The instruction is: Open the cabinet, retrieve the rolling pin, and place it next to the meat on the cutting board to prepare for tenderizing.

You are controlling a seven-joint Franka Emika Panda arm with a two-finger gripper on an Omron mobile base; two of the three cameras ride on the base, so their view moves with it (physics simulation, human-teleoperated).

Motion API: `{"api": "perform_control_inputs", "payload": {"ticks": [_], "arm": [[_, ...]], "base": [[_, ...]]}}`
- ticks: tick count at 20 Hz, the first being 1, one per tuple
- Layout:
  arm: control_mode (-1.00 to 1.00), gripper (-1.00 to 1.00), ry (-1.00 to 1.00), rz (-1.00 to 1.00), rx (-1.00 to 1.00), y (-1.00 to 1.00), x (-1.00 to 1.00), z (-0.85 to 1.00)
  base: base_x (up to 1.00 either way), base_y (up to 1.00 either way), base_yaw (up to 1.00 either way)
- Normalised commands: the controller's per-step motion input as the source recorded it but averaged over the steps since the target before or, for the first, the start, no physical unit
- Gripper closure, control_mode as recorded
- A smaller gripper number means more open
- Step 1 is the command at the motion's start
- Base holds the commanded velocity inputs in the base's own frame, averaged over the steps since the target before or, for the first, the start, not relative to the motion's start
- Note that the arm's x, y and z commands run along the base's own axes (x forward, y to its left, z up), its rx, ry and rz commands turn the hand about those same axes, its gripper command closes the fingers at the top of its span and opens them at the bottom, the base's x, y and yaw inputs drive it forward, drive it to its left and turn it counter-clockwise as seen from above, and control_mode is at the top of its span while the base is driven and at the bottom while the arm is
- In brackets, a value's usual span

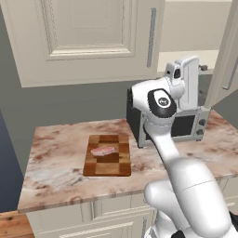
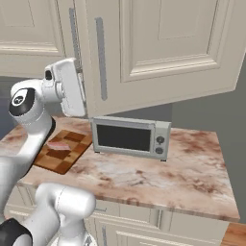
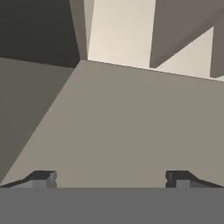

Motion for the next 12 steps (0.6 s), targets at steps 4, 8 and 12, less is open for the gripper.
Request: {"api": "perform_control_inputs", "payload": {"ticks": [4,8,12], "arm": [[-1.00,-1.00,0.03,-0.13,-0.01,-0.44,-0.01,0.00],[-1.00,-1.00,-0.06,-0.13,0.00,-0.82,-0.55,0.04],[-1.00,-1.00,-0.12,-0.16,0.00,-0.91,-0.81,0.14]], "base": [[0.00,0.00,0.00],[0.00,0.00,0.00],[0.00,0.00,0.00]]}}
